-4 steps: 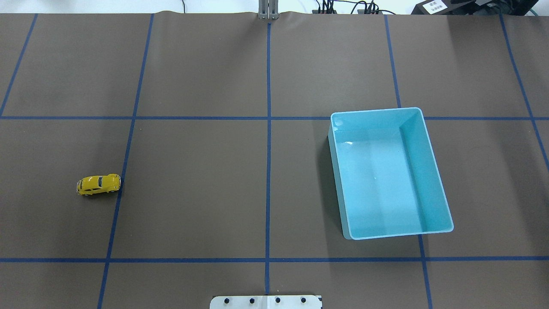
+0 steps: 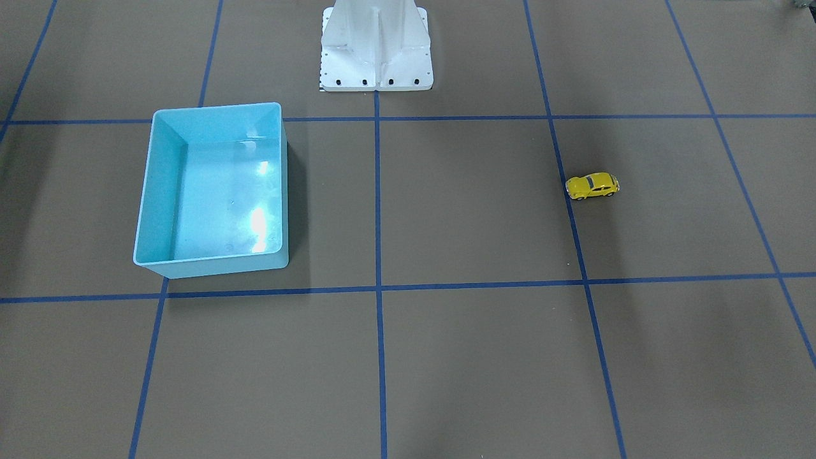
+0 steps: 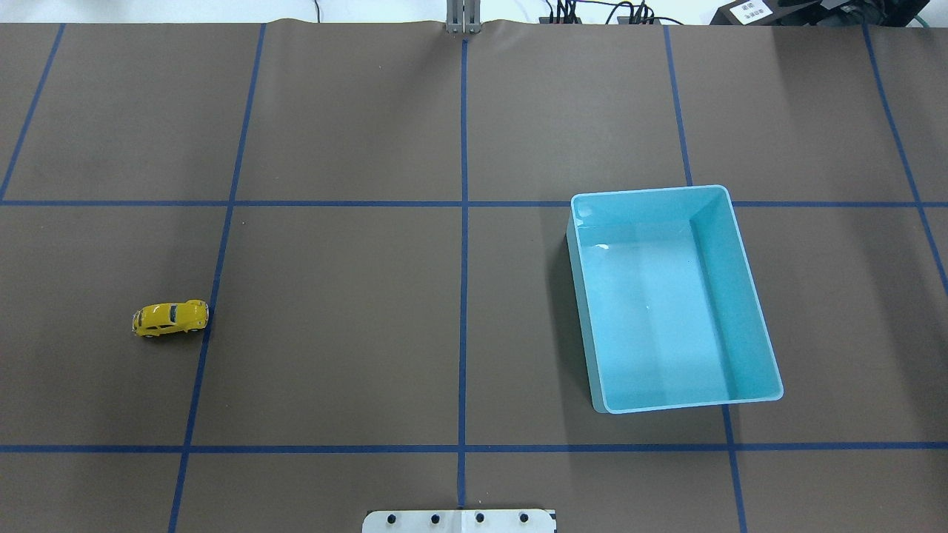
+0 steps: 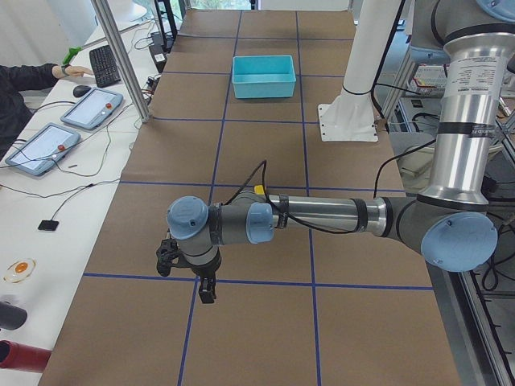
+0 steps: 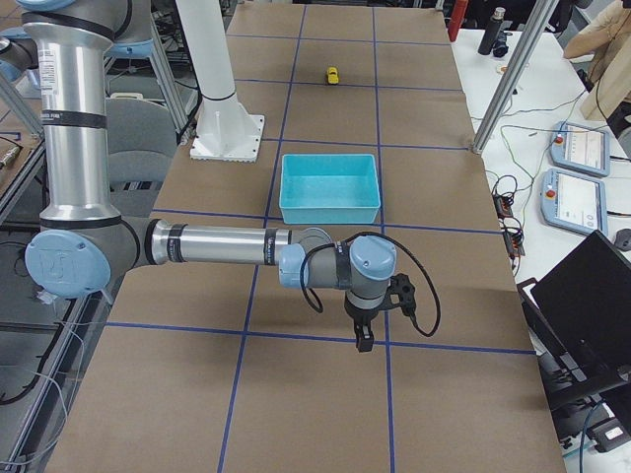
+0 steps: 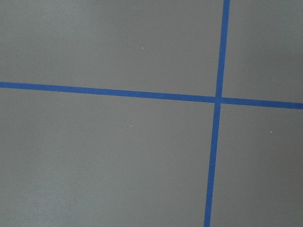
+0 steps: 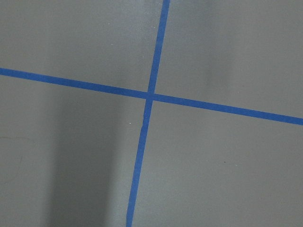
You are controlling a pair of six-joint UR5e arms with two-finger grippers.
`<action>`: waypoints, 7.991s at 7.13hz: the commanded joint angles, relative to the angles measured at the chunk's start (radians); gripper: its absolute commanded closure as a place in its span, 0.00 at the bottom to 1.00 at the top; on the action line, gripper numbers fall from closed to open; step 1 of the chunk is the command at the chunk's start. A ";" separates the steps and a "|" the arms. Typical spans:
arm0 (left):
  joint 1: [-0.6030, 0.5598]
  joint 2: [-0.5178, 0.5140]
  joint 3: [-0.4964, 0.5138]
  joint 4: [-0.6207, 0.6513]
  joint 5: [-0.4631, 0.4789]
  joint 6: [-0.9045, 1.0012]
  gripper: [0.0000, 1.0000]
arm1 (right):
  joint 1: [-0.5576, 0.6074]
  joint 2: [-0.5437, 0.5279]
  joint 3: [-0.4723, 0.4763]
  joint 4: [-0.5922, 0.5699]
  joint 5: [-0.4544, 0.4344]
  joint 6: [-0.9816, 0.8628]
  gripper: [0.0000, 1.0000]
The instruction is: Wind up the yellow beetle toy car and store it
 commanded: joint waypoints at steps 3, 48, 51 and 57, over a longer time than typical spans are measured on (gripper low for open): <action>0.000 -0.004 -0.001 0.000 0.001 0.000 0.00 | 0.000 0.002 -0.005 0.000 0.000 -0.001 0.00; 0.900 -0.091 -0.166 -0.429 0.154 0.387 0.06 | -0.020 0.003 0.016 0.000 0.049 -0.006 0.00; 0.899 -0.061 -0.197 -0.426 0.113 0.390 0.06 | -0.020 0.003 0.016 0.000 0.049 -0.007 0.00; 0.900 -0.054 -0.197 -0.431 0.122 0.393 0.10 | -0.020 0.002 0.013 -0.002 0.049 -0.009 0.00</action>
